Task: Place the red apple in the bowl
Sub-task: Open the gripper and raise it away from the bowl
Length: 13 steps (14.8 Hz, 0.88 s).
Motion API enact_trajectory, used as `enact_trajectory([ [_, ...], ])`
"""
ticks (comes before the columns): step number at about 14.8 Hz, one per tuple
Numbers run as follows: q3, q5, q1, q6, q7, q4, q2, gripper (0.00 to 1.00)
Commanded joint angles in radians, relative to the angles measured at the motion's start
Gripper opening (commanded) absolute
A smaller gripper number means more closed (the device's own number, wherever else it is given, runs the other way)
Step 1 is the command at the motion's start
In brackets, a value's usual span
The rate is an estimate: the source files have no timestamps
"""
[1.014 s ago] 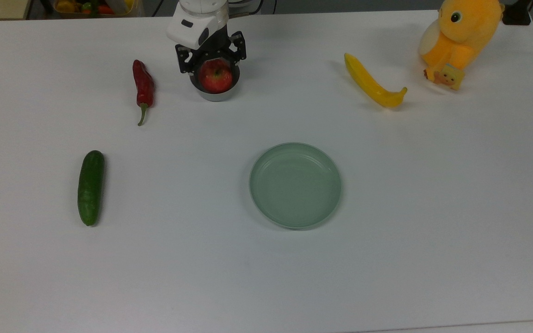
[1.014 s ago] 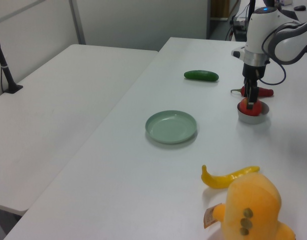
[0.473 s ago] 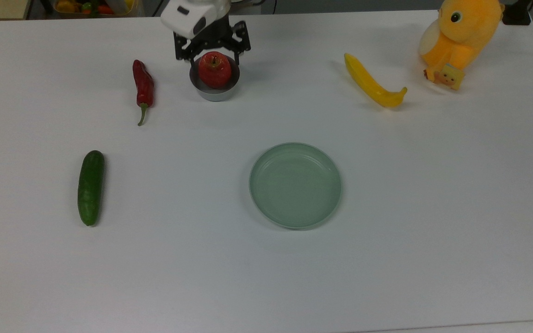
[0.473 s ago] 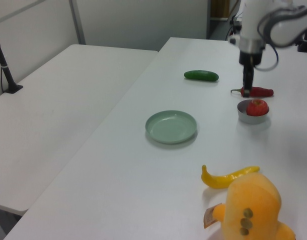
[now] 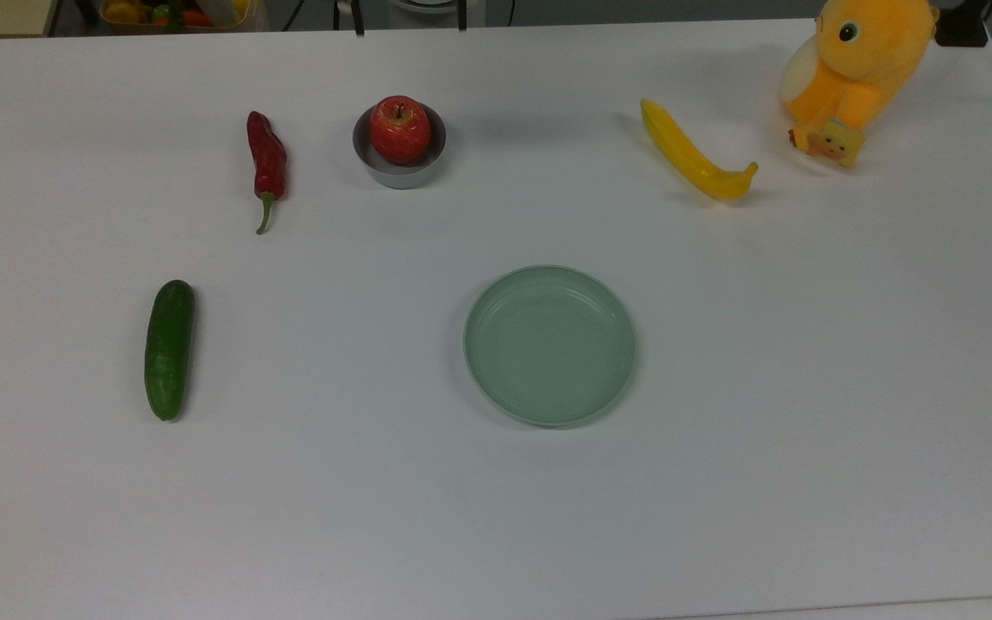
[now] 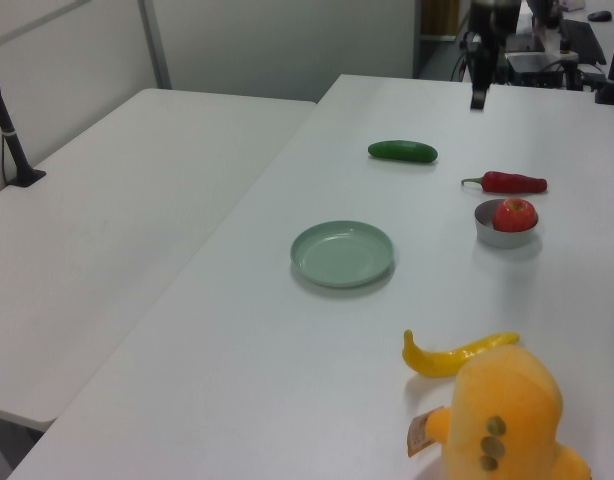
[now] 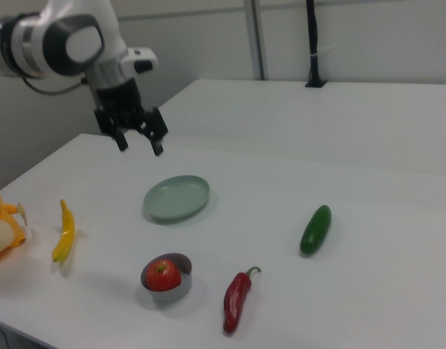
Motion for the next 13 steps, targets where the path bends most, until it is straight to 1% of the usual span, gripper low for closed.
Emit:
enact_trajectory([
  [1, 0.000, 0.059, -0.006, -0.128, 0.127, 0.195, 0.053, 1.00],
  [2, 0.000, 0.066, -0.014, -0.135, 0.142, 0.208, 0.059, 1.00],
  [4, 0.001, 0.124, -0.052, -0.127, 0.133, 0.208, 0.066, 1.00],
  [5, 0.001, 0.138, -0.063, -0.125, 0.120, 0.206, 0.075, 1.00],
  [6, 0.005, 0.138, -0.066, -0.121, 0.101, 0.206, 0.079, 1.00],
  [7, 0.021, 0.137, -0.078, -0.119, 0.080, 0.205, 0.084, 1.00],
  [8, 0.070, 0.135, -0.126, -0.118, 0.031, 0.202, 0.086, 1.00],
  [9, 0.096, 0.131, -0.141, -0.115, 0.002, 0.194, 0.084, 1.00],
  [10, 0.103, 0.120, -0.141, -0.095, 0.003, 0.191, 0.082, 1.00],
  [13, 0.104, 0.117, -0.135, -0.078, 0.006, 0.183, 0.081, 1.00],
])
